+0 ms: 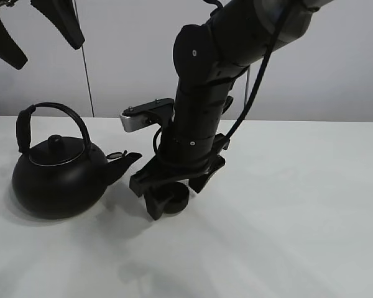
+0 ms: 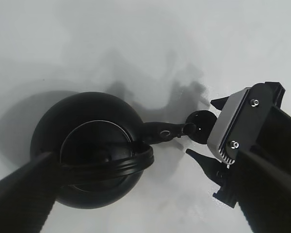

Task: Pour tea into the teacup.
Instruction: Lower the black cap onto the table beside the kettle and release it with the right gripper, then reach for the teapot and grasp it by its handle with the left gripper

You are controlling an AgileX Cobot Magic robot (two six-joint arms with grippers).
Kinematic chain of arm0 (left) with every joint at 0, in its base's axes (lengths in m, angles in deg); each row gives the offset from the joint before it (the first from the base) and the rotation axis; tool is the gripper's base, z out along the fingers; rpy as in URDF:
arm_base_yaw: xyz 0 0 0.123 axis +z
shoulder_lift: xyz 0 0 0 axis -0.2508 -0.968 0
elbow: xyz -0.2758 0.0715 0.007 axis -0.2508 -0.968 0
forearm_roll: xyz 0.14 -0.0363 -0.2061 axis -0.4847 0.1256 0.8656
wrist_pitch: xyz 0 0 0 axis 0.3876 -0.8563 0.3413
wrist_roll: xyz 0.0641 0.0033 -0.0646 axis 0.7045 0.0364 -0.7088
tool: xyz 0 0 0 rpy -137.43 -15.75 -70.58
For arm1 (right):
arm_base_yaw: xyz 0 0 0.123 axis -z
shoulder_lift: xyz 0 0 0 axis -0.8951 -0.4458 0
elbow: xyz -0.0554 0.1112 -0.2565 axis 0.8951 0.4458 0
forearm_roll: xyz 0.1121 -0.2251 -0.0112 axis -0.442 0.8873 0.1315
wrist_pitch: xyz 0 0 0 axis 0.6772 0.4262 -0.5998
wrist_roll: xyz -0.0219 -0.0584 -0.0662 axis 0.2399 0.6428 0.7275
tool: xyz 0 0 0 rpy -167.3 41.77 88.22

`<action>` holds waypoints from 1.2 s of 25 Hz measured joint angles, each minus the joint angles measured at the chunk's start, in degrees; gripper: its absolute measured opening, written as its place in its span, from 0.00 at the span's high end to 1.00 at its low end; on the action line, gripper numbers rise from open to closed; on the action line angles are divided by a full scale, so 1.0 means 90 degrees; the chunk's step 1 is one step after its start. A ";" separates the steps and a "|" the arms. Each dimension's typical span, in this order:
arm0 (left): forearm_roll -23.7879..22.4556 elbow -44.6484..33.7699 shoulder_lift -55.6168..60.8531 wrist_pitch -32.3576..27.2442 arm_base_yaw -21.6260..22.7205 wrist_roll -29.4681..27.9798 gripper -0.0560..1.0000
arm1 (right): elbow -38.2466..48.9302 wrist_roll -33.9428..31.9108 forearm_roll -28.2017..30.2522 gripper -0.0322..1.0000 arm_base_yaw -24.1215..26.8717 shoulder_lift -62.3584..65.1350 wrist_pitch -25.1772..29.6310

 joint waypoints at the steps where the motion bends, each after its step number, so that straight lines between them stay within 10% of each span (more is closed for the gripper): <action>1: 0.0000 0.0000 0.0000 0.0000 0.0000 0.0000 0.29 | 0.0000 0.0000 0.0000 0.38 0.0000 0.0008 0.0035; 11: 0.0000 0.0000 0.0000 0.0000 0.0000 0.0000 0.29 | -0.0403 -0.0360 0.0181 0.34 0.0358 0.1150 0.1493; 30: 0.0000 0.0000 0.0000 0.0000 0.0000 0.0000 0.29 | -0.0421 -0.0983 0.1159 0.42 0.4479 0.4148 0.3455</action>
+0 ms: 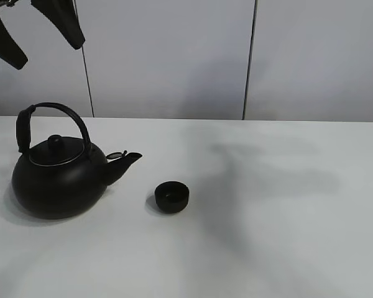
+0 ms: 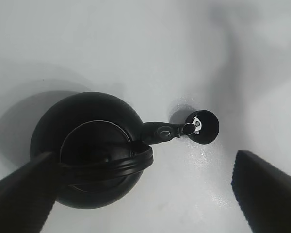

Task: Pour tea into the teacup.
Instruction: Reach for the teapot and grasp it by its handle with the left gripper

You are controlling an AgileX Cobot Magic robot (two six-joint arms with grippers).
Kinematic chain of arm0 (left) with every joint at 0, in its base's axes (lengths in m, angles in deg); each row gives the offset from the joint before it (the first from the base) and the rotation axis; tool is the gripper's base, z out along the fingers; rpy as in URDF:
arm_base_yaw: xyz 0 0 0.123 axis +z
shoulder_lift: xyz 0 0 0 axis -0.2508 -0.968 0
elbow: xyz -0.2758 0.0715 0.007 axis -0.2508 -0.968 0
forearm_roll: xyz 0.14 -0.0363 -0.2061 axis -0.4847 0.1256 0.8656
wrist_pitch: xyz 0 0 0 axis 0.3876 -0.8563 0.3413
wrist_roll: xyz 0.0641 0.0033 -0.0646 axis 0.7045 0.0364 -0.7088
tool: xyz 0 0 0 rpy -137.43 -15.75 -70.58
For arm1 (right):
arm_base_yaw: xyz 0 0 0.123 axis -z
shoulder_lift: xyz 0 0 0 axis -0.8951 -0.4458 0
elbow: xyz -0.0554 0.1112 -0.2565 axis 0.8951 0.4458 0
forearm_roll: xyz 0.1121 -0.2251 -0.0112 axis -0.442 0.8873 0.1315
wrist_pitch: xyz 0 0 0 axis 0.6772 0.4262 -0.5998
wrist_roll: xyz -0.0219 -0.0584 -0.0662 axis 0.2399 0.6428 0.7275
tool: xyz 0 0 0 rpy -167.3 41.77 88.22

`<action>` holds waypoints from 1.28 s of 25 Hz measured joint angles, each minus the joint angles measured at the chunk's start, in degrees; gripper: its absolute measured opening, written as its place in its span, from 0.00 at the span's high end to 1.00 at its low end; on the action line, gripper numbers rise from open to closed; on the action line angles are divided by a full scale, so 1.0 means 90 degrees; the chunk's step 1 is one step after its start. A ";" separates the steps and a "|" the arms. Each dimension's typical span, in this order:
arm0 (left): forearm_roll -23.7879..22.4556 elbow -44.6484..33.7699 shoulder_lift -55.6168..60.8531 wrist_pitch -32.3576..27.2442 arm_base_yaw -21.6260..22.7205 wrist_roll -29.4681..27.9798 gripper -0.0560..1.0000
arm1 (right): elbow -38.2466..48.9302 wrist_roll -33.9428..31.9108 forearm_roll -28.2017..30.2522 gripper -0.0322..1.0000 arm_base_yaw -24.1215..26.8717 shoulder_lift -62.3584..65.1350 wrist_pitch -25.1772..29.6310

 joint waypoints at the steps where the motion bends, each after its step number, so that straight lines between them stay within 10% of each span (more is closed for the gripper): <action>1: 0.0000 0.0000 0.0000 0.0000 0.0000 0.0000 0.29 | 0.0000 -0.0034 -0.0080 0.43 0.0033 0.0260 0.0006; 7: 0.0000 0.0000 0.0000 0.0000 0.0000 0.0000 0.29 | 0.0722 -0.0046 -0.0768 0.44 0.0033 0.2183 0.0017; 20: 0.0000 0.0000 0.0000 0.0000 0.0000 0.0000 0.29 | 0.5482 -0.0280 -0.1070 0.44 0.0033 0.8454 0.0193; 32: 0.0000 0.0000 0.0000 0.0000 0.0000 0.0000 0.29 | 0.6141 0.0199 -0.1213 0.44 0.0033 0.9852 0.0193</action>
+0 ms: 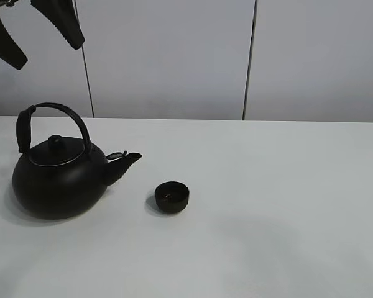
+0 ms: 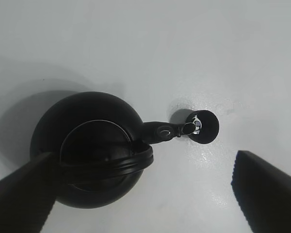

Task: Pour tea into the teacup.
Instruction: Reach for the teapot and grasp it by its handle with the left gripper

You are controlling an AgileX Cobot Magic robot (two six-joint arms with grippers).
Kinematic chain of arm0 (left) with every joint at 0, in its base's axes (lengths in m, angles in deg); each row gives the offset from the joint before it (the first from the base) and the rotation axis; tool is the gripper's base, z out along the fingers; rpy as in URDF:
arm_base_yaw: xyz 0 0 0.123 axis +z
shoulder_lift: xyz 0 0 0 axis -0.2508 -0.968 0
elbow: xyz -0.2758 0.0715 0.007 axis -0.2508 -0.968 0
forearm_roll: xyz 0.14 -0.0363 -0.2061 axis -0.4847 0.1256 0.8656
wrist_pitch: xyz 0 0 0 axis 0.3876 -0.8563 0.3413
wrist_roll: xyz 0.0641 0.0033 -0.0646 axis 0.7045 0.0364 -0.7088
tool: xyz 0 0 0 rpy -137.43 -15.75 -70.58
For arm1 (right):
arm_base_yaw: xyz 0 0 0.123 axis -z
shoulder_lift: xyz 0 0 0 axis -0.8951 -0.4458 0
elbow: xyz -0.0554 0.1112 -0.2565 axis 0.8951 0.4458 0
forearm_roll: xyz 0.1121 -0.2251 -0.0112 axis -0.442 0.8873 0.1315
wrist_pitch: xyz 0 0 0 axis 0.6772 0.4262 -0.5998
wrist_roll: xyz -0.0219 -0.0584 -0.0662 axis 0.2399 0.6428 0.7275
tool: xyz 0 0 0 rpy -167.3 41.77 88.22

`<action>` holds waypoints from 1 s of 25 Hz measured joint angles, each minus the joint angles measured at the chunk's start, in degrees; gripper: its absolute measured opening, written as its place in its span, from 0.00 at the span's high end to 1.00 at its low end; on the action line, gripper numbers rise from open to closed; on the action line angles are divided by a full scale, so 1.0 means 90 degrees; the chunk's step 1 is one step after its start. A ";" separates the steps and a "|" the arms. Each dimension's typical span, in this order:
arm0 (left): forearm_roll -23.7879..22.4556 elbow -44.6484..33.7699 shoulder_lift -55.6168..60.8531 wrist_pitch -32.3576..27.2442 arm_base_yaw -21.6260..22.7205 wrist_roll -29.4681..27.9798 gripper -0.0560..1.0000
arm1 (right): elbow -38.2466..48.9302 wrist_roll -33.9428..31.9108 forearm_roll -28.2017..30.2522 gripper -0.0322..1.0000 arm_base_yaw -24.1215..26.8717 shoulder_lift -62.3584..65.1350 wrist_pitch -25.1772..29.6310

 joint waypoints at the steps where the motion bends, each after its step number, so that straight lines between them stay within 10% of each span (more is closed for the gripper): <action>1: 0.0000 0.0000 0.0000 0.0000 0.0000 0.0000 0.29 | 0.0113 0.0000 0.0006 0.44 0.0000 0.0000 0.0000; 25: 0.0000 0.0000 0.0000 0.0005 0.0000 0.0000 0.29 | 0.0924 0.0035 -0.0001 0.44 0.0000 0.0000 -0.1084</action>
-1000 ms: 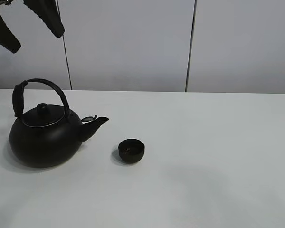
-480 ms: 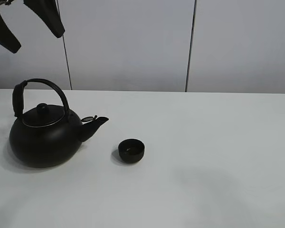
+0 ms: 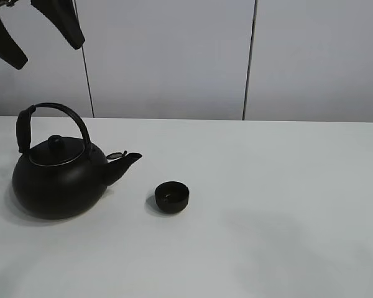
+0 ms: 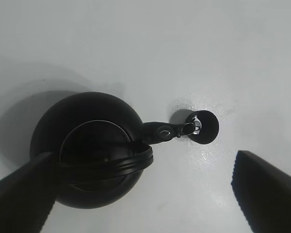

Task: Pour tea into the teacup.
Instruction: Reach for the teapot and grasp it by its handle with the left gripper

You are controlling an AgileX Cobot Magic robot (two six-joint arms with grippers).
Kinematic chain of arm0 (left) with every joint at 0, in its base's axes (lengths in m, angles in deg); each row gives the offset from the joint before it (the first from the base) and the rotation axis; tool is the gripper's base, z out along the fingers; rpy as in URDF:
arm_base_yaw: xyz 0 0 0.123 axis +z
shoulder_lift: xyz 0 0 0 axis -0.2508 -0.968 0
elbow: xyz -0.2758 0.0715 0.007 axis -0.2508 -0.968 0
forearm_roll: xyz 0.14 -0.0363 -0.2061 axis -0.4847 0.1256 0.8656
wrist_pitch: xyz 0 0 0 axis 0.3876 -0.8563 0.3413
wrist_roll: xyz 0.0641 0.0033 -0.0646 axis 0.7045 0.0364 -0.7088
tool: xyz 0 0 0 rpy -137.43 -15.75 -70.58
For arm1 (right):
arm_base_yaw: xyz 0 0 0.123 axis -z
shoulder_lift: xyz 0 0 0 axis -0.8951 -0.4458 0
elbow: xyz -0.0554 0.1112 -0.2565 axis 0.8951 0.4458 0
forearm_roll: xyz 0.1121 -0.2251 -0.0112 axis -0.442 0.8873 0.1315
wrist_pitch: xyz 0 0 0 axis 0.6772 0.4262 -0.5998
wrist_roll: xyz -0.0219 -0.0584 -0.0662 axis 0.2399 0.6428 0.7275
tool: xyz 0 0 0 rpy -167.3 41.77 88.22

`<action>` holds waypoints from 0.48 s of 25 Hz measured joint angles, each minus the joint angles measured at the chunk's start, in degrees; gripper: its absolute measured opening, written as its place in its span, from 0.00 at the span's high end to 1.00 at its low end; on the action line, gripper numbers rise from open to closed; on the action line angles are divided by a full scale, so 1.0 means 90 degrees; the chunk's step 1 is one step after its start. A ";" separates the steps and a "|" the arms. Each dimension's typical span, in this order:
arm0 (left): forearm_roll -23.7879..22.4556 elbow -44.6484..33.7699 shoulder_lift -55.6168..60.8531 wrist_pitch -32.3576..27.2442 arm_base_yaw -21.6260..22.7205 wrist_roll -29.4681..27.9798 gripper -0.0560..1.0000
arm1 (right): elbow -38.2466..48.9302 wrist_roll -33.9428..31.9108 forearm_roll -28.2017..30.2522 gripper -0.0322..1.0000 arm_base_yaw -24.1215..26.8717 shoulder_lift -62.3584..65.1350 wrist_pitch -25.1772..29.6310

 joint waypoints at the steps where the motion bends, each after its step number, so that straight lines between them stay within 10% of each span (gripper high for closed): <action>1: 0.0000 0.0000 0.0000 0.0000 0.0000 0.0000 0.29 | 0.0006 -0.0016 0.0000 0.44 0.0000 0.0000 -0.0014; 12: 0.0000 0.0000 0.0000 0.0000 0.0000 0.0000 0.29 | 0.0006 -0.0036 0.0000 0.44 0.0000 0.0000 -0.0061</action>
